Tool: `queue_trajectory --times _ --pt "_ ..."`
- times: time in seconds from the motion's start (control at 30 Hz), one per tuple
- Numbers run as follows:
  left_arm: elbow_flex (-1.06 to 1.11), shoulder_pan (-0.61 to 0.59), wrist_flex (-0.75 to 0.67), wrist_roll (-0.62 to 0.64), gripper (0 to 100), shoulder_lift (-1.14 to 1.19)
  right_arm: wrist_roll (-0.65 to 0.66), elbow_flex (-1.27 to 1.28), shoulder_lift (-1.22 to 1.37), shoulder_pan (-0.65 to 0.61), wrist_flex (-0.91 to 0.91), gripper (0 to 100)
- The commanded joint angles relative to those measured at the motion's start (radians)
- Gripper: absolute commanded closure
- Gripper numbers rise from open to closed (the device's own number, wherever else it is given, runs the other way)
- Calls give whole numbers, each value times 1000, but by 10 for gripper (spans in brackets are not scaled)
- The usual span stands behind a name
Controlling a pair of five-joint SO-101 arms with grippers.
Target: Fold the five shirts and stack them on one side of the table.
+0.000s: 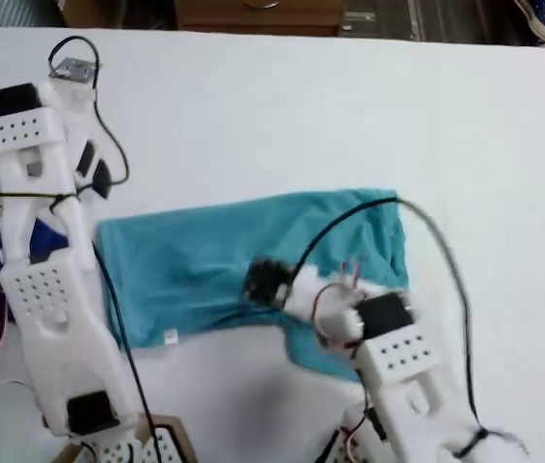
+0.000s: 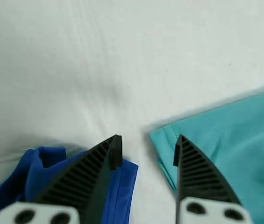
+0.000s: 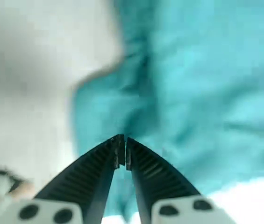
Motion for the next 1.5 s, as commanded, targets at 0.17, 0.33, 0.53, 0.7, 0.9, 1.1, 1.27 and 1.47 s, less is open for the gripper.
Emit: queue_trajectory --times 0.17,0.33,0.53,0.7,0.9,1.1,1.27,1.47 --pt "1 9 14 0 793 -11 8 -81 177 220 -177 978" --pt "1 6 17 0 793 -11 8 -106 375 214 -237 978" --pt "1 9 17 0 793 -11 8 -152 420 191 -168 978" --pt "1 9 15 0 793 -11 8 -149 404 71 -64 978" --pt "1 9 15 0 793 -11 6 -149 404 -93 51 978" --pt "1 8 15 -2 793 -11 6 -149 404 -140 134 978" --pt "1 8 15 -2 793 -11 5 -183 363 -127 143 978" --pt "1 5 14 -18 793 -11 5 -256 202 -22 122 978"
